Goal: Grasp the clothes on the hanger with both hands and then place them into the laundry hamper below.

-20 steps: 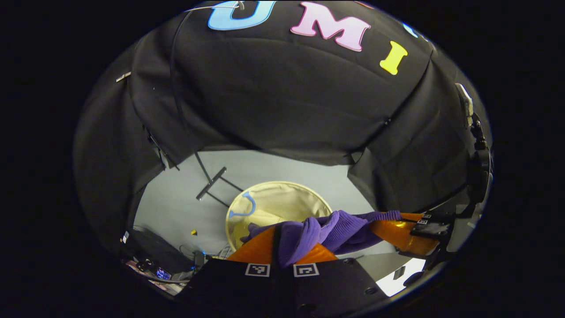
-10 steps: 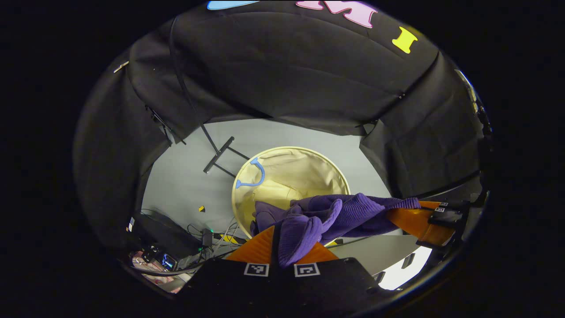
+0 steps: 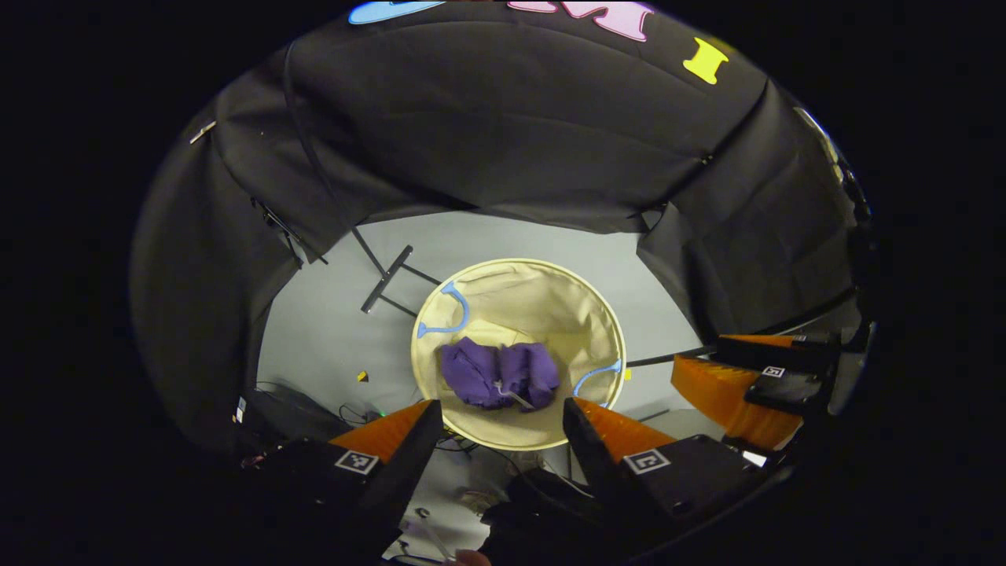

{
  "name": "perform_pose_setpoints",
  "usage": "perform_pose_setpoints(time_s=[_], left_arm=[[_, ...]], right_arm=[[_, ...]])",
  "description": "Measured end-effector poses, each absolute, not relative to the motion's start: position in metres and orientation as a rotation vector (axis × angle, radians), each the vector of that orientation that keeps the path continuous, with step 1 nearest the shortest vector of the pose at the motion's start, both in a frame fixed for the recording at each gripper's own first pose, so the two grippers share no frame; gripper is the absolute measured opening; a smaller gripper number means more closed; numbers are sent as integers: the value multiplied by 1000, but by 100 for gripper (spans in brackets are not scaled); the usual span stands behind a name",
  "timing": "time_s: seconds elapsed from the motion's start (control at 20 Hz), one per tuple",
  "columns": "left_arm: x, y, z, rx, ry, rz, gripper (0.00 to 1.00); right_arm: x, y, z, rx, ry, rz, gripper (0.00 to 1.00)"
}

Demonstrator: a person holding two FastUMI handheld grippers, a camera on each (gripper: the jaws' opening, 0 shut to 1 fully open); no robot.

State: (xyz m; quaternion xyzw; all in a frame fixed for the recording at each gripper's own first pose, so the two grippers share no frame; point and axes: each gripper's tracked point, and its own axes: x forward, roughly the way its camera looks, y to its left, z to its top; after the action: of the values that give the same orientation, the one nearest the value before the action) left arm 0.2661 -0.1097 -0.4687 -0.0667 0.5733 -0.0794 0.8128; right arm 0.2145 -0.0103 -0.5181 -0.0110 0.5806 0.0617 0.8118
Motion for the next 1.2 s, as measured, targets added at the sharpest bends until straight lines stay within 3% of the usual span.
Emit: perform_pose_setpoints(time_s=[0.05, 0.15, 0.6, 1.2], left_arm=[[267, -110, -470, -143, 1226, -169, 95], [266, -110, -471, -140, 1226, -168, 95], [266, -111, -449, -129, 1168, -157, 96], [302, -108, -324, -105, 832, -150, 96]], right_arm=[[212, -12, -518, -29, 1239, 122, 100], [209, -15, -519, -27, 1247, 107, 96], [210, -21, -494, 8, 1187, 94, 96], [262, -25, -365, 13, 852, 76, 96]])
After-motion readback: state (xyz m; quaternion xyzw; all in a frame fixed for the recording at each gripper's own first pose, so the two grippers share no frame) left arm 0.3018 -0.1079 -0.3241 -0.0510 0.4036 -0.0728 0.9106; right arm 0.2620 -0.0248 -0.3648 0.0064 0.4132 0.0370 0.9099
